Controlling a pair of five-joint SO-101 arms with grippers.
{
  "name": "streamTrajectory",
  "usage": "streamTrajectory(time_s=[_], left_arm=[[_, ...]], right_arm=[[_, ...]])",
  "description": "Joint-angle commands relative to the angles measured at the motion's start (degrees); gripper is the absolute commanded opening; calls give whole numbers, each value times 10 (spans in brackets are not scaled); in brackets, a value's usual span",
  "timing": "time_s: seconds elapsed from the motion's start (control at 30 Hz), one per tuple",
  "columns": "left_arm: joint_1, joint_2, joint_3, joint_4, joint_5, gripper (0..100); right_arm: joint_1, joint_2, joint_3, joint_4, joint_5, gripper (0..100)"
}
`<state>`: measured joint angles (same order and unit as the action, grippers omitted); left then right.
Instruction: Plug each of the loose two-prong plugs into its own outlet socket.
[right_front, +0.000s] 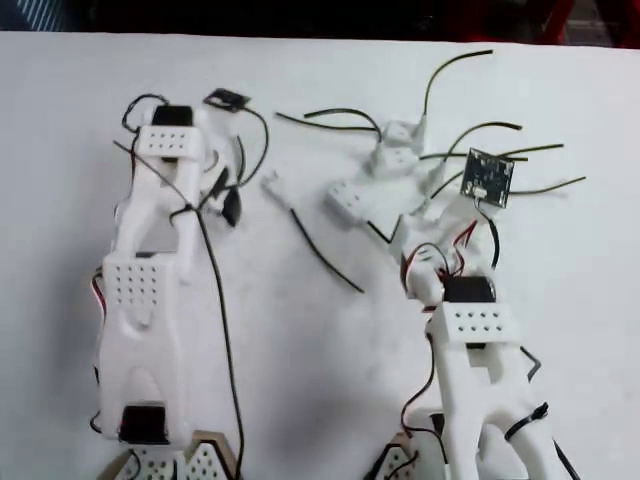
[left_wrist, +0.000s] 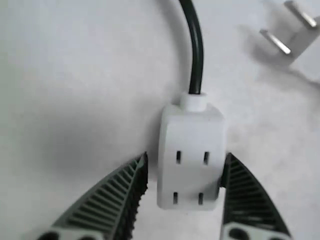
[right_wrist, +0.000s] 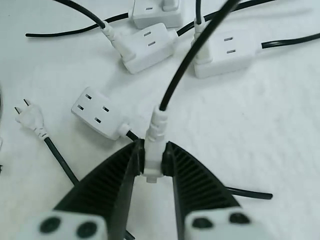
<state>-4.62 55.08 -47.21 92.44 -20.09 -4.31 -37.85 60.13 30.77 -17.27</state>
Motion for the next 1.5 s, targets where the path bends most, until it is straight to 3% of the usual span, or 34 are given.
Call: streamTrajectory(time_s=[0.0,0.4,0.57,0.93,1.3,1.47], left_arm=[[12,-9,-10,-8,-4,210],[44,-8,-101,55,-49,20],[55,-8,-145,95,-46,22],[81,-17,-155,99,-43,22],[152,-239,63,93,-43,22],[159,-327,214,35,-44,22]], right_arm=[[6,-15,-6,-11,0,17],[6,-15,-6,-11,1,17],[6,-15,-6,-11,1,17],[6,-15,-6,-11,1,17],[6,-15,-7,-11,1,17],[6,-15,-7,-11,1,17]])
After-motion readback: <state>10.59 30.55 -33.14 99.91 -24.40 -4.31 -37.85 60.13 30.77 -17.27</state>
